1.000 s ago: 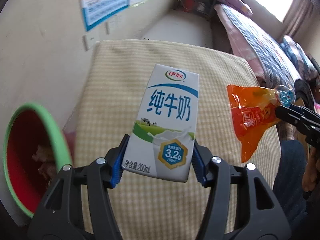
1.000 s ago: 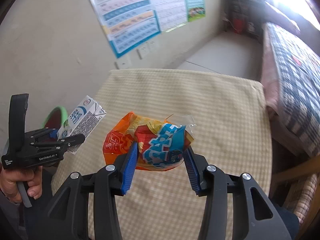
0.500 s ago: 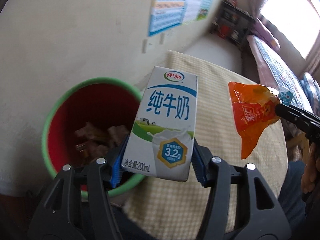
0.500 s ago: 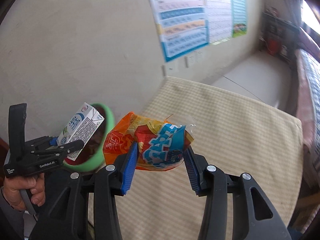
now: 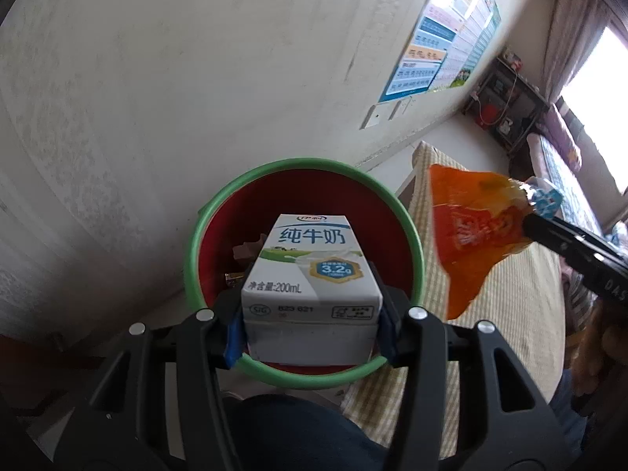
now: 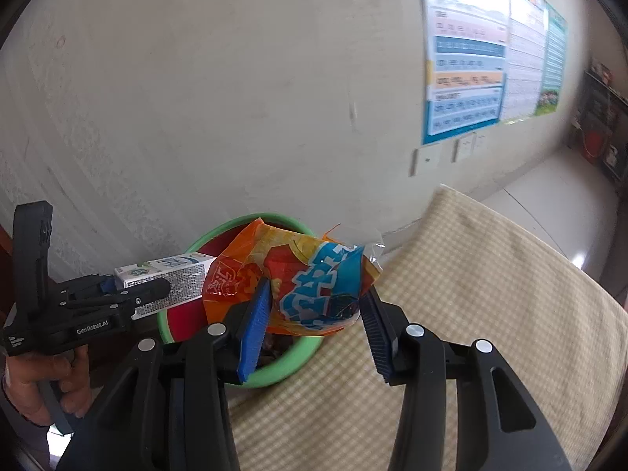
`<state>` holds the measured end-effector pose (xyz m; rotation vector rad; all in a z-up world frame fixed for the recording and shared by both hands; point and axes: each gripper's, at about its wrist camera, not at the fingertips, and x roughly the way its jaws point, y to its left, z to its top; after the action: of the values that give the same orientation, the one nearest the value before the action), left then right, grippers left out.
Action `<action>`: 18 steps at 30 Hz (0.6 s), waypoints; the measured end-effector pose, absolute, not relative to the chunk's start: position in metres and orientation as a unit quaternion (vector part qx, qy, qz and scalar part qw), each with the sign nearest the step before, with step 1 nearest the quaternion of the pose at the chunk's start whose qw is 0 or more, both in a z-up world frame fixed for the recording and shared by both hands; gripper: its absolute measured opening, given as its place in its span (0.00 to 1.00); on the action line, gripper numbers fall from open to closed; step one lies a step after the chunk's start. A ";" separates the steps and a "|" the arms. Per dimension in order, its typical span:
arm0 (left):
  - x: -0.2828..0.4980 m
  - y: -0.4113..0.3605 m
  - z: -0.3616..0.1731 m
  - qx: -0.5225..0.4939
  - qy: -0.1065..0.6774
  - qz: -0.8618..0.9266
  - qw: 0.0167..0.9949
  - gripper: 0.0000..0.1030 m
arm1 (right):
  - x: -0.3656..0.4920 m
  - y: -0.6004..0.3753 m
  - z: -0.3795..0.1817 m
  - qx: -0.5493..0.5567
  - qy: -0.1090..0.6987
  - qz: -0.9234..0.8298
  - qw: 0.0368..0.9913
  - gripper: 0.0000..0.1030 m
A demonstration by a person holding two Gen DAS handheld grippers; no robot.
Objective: Collect trash
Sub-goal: 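Open both tools to drop the carton and snack bag into the bucket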
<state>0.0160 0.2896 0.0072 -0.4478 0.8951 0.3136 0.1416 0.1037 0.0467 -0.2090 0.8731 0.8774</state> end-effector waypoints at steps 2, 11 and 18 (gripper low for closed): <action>0.015 0.297 0.003 -0.221 0.427 0.153 0.863 0.48 | 0.142 0.119 0.042 -0.106 0.411 0.416 0.804 0.43; 0.011 0.315 -0.008 -0.229 0.426 0.166 0.860 0.48 | 0.136 0.154 0.028 -0.137 0.410 0.423 0.796 0.43; -0.001 0.330 -0.005 -0.253 0.394 0.179 0.865 0.81 | 0.134 0.167 0.016 -0.163 0.418 0.418 0.790 0.66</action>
<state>-0.0011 0.3302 -0.0045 -0.5301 0.8264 0.3747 0.1341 0.1668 0.0160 -0.3515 0.8991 0.8991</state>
